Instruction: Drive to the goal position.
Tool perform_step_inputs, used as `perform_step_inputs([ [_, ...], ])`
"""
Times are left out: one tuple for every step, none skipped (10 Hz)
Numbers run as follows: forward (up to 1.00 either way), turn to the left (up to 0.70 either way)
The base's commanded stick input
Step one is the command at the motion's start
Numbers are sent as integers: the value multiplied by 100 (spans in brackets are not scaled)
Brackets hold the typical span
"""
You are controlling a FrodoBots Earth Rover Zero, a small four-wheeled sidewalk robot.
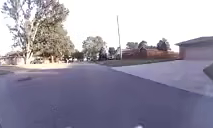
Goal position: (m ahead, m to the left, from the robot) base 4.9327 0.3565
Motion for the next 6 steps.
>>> perform_step_inputs([
  [99,0],
  [99,0],
  [99,0],
  [99,0],
  [99,0],
  [99,0],
])
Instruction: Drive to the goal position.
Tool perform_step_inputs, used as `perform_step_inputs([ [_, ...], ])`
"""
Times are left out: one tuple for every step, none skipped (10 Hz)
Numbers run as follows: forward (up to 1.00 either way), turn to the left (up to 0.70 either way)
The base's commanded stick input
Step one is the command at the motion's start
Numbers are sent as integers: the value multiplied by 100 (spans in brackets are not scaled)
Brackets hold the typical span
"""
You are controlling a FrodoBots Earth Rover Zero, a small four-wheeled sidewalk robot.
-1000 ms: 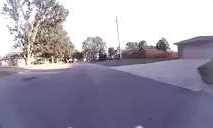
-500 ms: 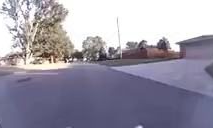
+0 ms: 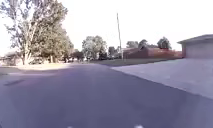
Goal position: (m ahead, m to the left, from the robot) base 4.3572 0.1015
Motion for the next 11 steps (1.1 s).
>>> perform_step_inputs([
  [99,0],
  [99,0],
  [99,0],
  [99,0],
  [99,0],
  [99,0],
  [99,0],
  [99,0],
  [99,0],
  [99,0],
  [99,0],
])
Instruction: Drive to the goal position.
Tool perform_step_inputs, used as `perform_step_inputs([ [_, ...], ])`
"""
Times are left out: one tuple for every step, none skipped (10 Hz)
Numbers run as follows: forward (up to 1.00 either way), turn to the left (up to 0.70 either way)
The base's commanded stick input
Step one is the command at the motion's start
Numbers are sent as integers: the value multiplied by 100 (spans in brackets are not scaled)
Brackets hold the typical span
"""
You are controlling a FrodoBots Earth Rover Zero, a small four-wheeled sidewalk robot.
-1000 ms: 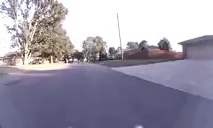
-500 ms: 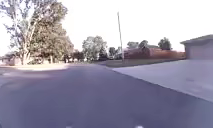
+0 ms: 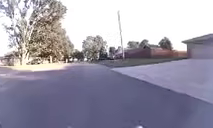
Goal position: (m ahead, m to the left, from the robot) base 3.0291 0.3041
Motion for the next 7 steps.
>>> perform_step_inputs([
  [99,0],
  [99,0],
  [99,0],
  [99,0],
  [99,0],
  [99,0],
  [99,0],
])
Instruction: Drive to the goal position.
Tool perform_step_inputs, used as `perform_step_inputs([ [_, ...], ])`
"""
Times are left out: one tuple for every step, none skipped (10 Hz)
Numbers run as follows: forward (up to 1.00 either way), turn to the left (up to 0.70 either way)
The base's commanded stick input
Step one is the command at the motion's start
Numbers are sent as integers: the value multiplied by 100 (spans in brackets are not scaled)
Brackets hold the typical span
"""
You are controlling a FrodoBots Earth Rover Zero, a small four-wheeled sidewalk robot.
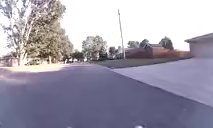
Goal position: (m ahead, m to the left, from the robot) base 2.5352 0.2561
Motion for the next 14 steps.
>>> perform_step_inputs([
  [99,0],
  [99,0],
  [99,0],
  [99,0],
  [99,0],
  [99,0],
  [99,0],
  [99,2],
  [99,11],
  [99,37],
  [99,29],
  [99,21],
  [99,13],
  [99,4],
])
